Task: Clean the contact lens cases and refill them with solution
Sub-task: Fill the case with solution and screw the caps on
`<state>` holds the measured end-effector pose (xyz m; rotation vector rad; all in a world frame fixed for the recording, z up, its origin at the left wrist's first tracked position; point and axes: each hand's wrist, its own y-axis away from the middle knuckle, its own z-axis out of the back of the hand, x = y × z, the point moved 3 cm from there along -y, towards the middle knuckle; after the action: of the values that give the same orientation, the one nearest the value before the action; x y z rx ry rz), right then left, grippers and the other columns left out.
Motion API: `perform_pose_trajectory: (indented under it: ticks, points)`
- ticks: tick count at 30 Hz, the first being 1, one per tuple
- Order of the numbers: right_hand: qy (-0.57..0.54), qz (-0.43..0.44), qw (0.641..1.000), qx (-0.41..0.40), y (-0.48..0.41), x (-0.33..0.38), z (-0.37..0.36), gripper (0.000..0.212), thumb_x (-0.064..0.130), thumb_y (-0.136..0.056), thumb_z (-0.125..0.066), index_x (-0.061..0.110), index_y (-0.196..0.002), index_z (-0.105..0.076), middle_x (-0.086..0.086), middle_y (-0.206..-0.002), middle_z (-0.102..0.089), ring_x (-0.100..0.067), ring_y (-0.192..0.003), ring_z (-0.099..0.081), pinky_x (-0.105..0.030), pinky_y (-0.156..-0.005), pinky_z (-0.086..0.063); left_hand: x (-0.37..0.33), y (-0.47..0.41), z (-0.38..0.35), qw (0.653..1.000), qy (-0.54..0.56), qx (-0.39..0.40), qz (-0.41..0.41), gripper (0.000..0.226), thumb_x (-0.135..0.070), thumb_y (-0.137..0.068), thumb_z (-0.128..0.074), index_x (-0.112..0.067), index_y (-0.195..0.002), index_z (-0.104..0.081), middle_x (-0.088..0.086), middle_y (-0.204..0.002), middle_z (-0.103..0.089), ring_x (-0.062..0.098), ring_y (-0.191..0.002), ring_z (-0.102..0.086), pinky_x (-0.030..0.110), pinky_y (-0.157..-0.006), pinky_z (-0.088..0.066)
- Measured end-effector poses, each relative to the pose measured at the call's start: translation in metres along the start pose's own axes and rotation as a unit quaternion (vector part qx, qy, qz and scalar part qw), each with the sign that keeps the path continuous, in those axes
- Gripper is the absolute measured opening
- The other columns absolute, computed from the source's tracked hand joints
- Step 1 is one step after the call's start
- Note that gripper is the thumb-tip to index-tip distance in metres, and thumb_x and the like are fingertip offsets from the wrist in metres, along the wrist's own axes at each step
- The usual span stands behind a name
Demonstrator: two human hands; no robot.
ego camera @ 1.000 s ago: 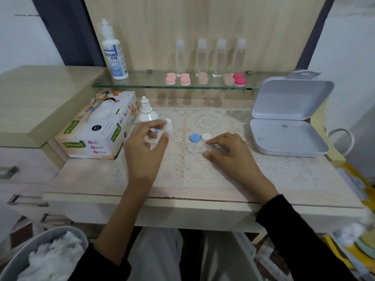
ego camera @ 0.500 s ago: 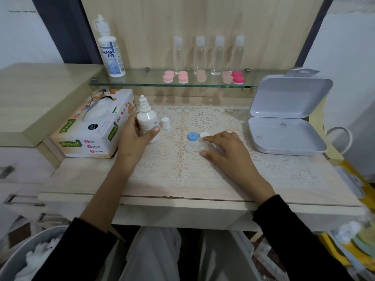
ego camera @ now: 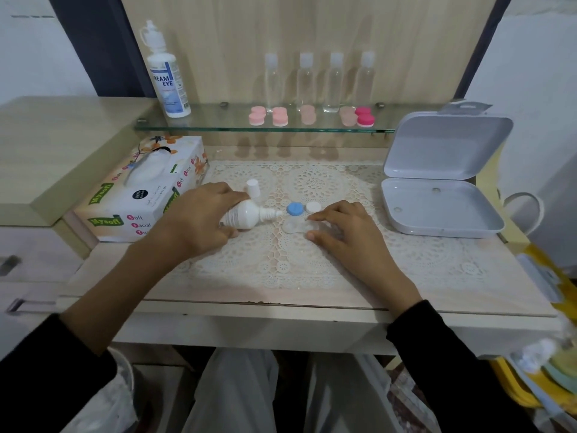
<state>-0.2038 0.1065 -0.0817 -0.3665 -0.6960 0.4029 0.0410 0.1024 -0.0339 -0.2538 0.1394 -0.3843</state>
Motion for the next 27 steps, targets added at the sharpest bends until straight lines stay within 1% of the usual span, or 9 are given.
perform_pose_trajectory:
  ticks: [3, 6, 9, 13, 16, 18, 23, 25, 27]
  points:
    - [0.005, 0.003, 1.0, 0.002, 0.0, 0.0, 0.0, 0.033, 0.039, -0.087, -0.067, 0.022, -0.115, -0.069, 0.009, -0.104, -0.059, -0.011, -0.101, -0.045, -0.031, -0.087, -0.04, -0.005, -0.002, 0.003, 0.999, -0.04, 0.03, 0.002, 0.062, -0.028, -0.077, -0.074, -0.024, -0.133, -0.051, 0.001, -0.115, -0.057, 0.023, -0.106, -0.051, 0.033, -0.078, -0.043]
    - [0.005, 0.006, 1.0, 0.0, 0.0, 0.0, 0.0, 0.032, 0.038, -0.087, -0.068, 0.022, -0.115, -0.069, 0.009, -0.103, -0.058, -0.011, -0.099, -0.045, -0.032, -0.085, -0.04, -0.009, -0.004, 0.007, 0.995, -0.08, 0.054, 0.002, 0.062, -0.032, -0.079, -0.071, -0.03, -0.136, -0.046, -0.004, -0.117, -0.053, 0.019, -0.109, -0.048, 0.032, -0.075, -0.043]
    - [0.004, 0.008, 1.0, -0.002, 0.0, 0.0, 0.0, 0.032, 0.038, -0.087, -0.068, 0.021, -0.114, -0.069, 0.009, -0.103, -0.058, -0.009, -0.098, -0.043, -0.032, -0.085, -0.039, -0.014, -0.005, 0.011, 0.991, -0.119, 0.059, -0.007, 0.062, -0.034, -0.081, -0.068, -0.033, -0.137, -0.044, -0.006, -0.118, -0.053, 0.017, -0.111, -0.047, 0.029, -0.068, -0.038]
    - [0.004, 0.006, 1.0, 0.0, 0.0, -0.001, 0.0, 0.033, 0.039, -0.087, -0.067, 0.022, -0.115, -0.069, 0.009, -0.105, -0.059, -0.01, -0.1, -0.044, -0.031, -0.086, -0.038, -0.021, -0.005, 0.017, 0.987, -0.147, 0.059, -0.014, 0.058, -0.035, -0.081, -0.067, -0.033, -0.136, -0.047, -0.005, -0.118, -0.054, 0.017, -0.109, -0.048, 0.03, -0.067, -0.039]
    - [0.001, 0.006, 1.0, 0.001, 0.0, -0.001, 0.0, 0.033, 0.039, -0.087, -0.067, 0.023, -0.115, -0.068, 0.011, -0.104, -0.057, -0.008, -0.099, -0.042, -0.029, -0.085, -0.037, -0.026, -0.006, 0.024, 0.982, -0.179, 0.056, -0.022, 0.056, -0.035, -0.082, -0.064, -0.035, -0.135, -0.047, -0.005, -0.116, -0.053, 0.017, -0.109, -0.047, 0.028, -0.064, -0.033]
    - [0.001, 0.006, 1.0, -0.001, 0.001, 0.0, 0.0, 0.032, 0.039, -0.087, -0.066, 0.023, -0.115, -0.069, 0.013, -0.102, -0.055, -0.007, -0.099, -0.041, -0.029, -0.085, -0.036, -0.03, -0.008, 0.029, 0.977, -0.204, 0.054, -0.025, 0.054, -0.033, -0.081, -0.063, -0.036, -0.133, -0.048, -0.005, -0.115, -0.053, 0.017, -0.109, -0.047, 0.028, -0.063, -0.032]
    - [0.001, 0.008, 1.0, -0.004, 0.001, 0.0, -0.001, 0.032, 0.039, -0.087, -0.067, 0.023, -0.114, -0.069, 0.014, -0.1, -0.054, -0.008, -0.098, -0.042, -0.028, -0.084, -0.035, -0.039, -0.012, 0.035, 0.971, -0.226, 0.058, -0.056, 0.052, -0.029, -0.078, -0.061, -0.035, -0.129, -0.052, -0.004, -0.11, -0.055, 0.018, -0.105, -0.048, 0.029, -0.064, -0.035]
    - [0.001, 0.008, 1.0, -0.003, 0.0, 0.0, -0.001, 0.032, 0.039, -0.087, -0.067, 0.023, -0.114, -0.069, 0.013, -0.1, -0.054, -0.007, -0.098, -0.041, -0.028, -0.084, -0.035, -0.041, -0.014, 0.037, 0.97, -0.227, 0.062, -0.065, 0.051, -0.028, -0.078, -0.062, -0.034, -0.129, -0.053, -0.002, -0.111, -0.056, 0.019, -0.106, -0.048, 0.031, -0.068, -0.037]
    - [0.003, 0.007, 1.0, -0.002, 0.0, 0.0, -0.002, 0.032, 0.039, -0.087, -0.067, 0.023, -0.114, -0.069, 0.011, -0.102, -0.056, -0.008, -0.098, -0.042, -0.029, -0.085, -0.036, -0.041, -0.017, 0.038, 0.968, -0.229, 0.069, -0.073, 0.051, -0.028, -0.078, -0.062, -0.033, -0.128, -0.054, -0.001, -0.109, -0.056, 0.019, -0.104, -0.048, 0.033, -0.074, -0.038]
